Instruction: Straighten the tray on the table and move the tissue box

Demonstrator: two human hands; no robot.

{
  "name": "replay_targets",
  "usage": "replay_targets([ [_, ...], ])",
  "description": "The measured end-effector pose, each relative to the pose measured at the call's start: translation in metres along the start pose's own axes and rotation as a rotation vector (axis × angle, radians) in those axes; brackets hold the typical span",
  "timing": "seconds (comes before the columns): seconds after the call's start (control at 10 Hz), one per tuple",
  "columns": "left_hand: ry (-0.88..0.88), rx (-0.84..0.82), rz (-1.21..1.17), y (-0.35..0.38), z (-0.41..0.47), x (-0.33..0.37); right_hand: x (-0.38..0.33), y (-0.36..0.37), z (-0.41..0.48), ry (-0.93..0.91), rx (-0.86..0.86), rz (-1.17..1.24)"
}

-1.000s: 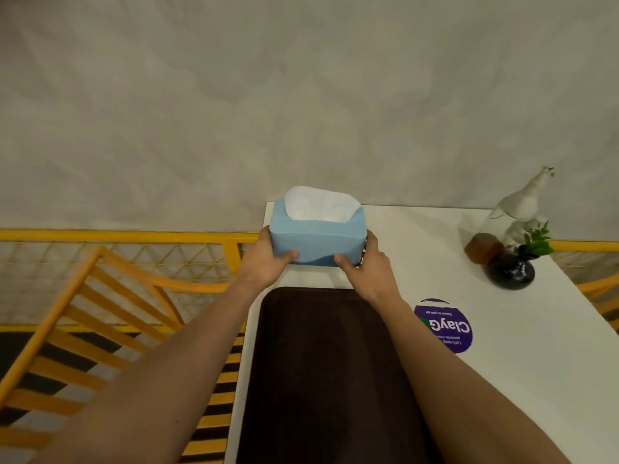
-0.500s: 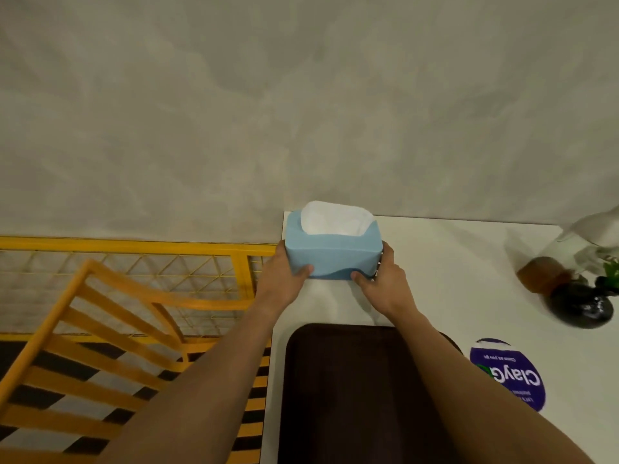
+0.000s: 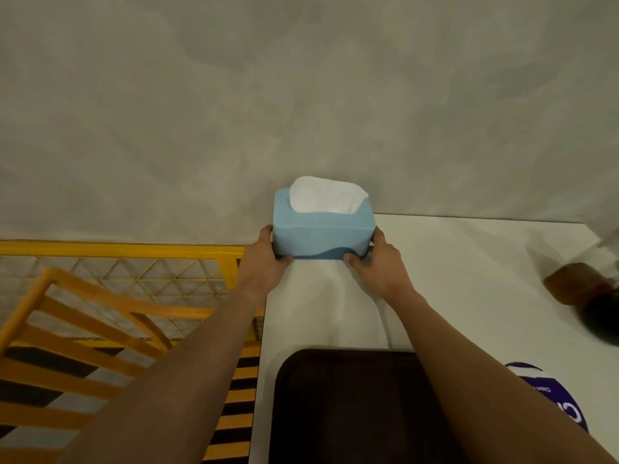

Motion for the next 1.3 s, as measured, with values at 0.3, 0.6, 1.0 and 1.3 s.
replay_targets([
  [0.3, 0.001, 0.036, 0.106, 0.003, 0.015, 0.0, 0.007, -0.002, 0.019, 0.036, -0.024, -0.159],
  [0.6, -0.008, 0.015, 0.108, 0.003, 0.024, 0.003, 0.006, -0.001, 0.029, 0.053, -0.054, -0.273],
  [1.0, -0.017, 0.034, 0.163, 0.007, 0.022, 0.002, 0.009, -0.002, 0.029, 0.008, -0.044, -0.299],
  [1.3, -0.003, -0.027, 0.104, 0.001, 0.02, 0.002, -0.004, -0.004, 0.028, 0.056, -0.08, -0.273],
])
Point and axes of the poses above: each hand's wrist, its own z-axis towards the middle knuckle, its own y-axis out of the palm, x = y × z, the point moved 1 cm from there along z, towards the middle knuckle, and after that the axes turned 12 degrees about z, right-handed, at the moved point
